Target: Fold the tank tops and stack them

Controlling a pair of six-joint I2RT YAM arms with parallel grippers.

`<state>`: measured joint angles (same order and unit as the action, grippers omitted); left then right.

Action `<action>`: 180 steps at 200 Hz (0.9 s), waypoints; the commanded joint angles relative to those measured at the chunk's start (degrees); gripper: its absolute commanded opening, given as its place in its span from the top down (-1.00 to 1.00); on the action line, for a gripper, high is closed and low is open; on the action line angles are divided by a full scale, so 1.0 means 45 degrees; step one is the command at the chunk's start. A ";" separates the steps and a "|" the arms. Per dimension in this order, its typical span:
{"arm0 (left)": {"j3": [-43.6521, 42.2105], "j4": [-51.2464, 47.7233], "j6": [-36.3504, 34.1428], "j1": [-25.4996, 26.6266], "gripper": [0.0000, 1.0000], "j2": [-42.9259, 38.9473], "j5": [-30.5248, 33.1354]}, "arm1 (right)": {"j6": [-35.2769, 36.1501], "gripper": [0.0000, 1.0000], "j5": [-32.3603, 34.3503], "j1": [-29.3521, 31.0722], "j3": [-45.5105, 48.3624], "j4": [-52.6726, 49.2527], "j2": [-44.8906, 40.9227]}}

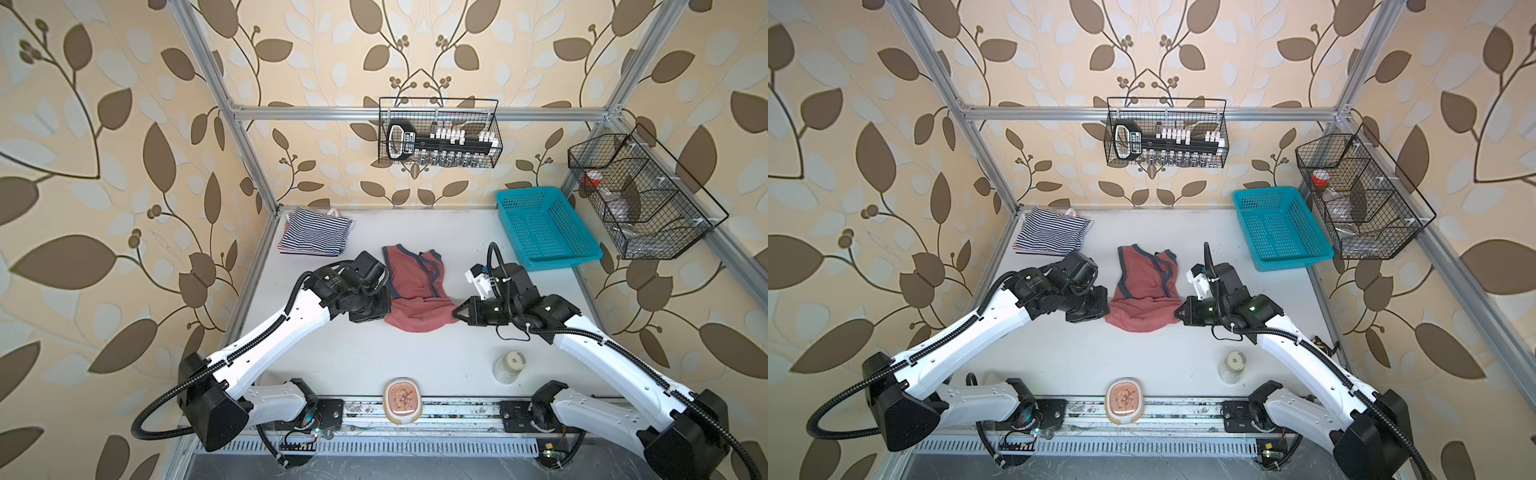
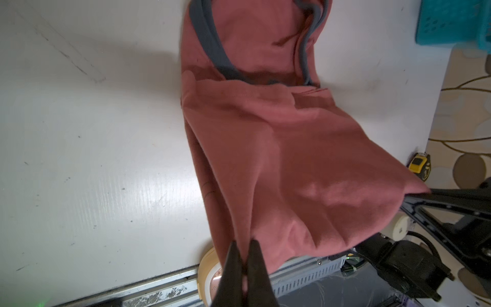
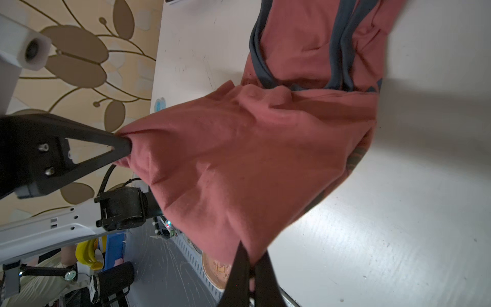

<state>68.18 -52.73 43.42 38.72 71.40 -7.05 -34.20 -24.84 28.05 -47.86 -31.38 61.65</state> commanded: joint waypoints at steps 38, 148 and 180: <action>0.1675 0.0293 -0.1201 -0.1706 1.00 0.1717 -0.0025 | 0.0937 1.00 -0.1392 -0.1281 -0.1813 0.0773 0.2057; 0.6353 -0.0001 -0.3238 -0.4169 1.00 0.7710 -0.2066 | 0.1517 1.00 -0.3729 -0.3293 -0.5055 0.1484 0.7669; 0.7460 0.0071 -0.3283 -0.4942 1.00 0.8944 -0.2364 | 0.1214 1.00 -0.4009 -0.3614 -0.6071 0.1947 0.9168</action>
<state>97.19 -51.37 30.70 18.98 110.08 -15.64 -28.73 -40.25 12.62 -71.09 -24.77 99.29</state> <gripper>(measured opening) 0.045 0.048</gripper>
